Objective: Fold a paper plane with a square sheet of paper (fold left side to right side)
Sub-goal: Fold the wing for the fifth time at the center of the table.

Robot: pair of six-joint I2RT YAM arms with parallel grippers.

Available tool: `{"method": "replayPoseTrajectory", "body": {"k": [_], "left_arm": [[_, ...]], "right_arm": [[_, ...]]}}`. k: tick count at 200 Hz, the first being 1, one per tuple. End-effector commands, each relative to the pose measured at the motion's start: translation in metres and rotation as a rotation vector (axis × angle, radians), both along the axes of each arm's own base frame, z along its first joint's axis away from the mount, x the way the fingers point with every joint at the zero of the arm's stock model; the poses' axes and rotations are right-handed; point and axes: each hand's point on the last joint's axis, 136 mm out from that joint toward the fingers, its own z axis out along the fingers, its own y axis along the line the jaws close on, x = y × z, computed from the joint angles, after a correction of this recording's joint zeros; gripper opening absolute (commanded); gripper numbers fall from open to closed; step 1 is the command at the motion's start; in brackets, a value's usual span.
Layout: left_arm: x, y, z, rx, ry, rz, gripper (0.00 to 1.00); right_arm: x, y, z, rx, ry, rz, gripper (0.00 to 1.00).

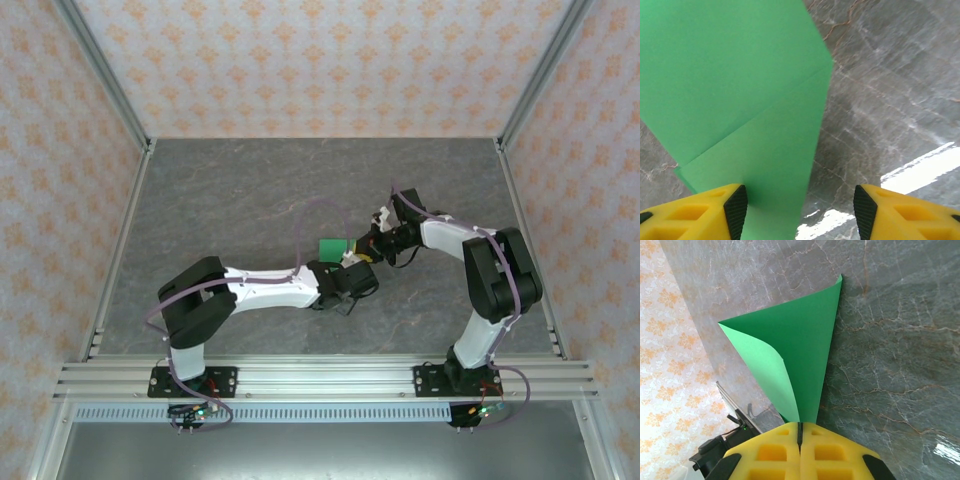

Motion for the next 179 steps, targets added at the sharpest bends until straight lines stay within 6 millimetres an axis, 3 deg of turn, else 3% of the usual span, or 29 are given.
{"method": "replayPoseTrajectory", "body": {"k": [1,179], "left_arm": [[0.006,0.01,0.004,0.055,-0.038,0.04,0.58],[0.006,0.013,-0.008,0.053,-0.012,0.05,0.25]], "right_arm": [[0.002,0.003,0.002,-0.011,-0.004,0.016,0.0],[0.0,0.008,-0.004,-0.029,0.018,0.036,0.0]]}}
